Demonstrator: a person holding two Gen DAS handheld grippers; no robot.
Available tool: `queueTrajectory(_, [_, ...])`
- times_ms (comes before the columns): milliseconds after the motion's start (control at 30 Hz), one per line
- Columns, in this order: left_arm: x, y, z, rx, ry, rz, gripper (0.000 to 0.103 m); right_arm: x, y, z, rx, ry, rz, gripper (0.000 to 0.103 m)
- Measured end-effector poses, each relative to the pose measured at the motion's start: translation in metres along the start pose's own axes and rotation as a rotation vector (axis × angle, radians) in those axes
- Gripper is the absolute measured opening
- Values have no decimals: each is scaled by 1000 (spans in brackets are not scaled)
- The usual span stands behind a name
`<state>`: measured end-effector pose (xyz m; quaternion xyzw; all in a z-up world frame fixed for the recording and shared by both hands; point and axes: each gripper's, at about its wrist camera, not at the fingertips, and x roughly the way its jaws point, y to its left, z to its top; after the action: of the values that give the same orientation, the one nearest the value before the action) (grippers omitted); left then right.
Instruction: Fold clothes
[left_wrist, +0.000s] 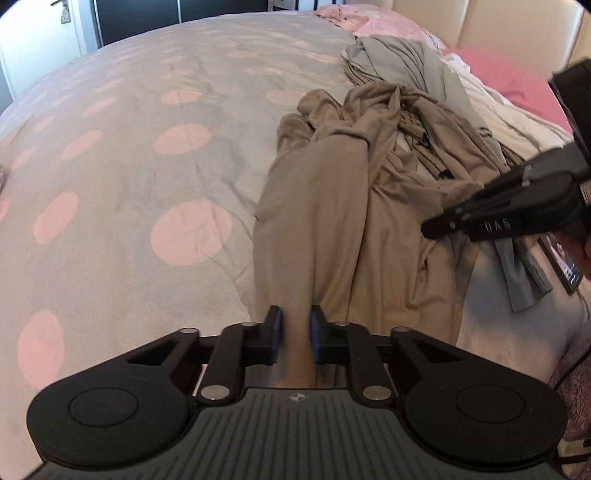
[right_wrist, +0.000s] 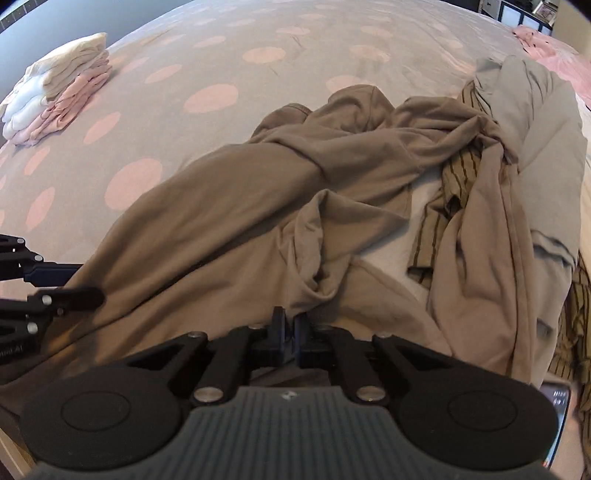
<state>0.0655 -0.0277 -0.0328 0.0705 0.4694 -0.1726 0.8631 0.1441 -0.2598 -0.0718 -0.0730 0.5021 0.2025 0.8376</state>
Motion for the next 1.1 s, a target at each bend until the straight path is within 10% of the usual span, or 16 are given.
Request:
queueTrajectory(467, [-117,79,4,-125,-290,446,0,-93,136,-33,-265,-67,359,4])
queueTrajectory(800, [-115,56,-11,-64,-212,180,3,-93,211,-88,-434,105,577,4])
queueTrajectory(1100, [-97,3,-8,112,-189,23,14,-94,180,-81,-425,60,412,30])
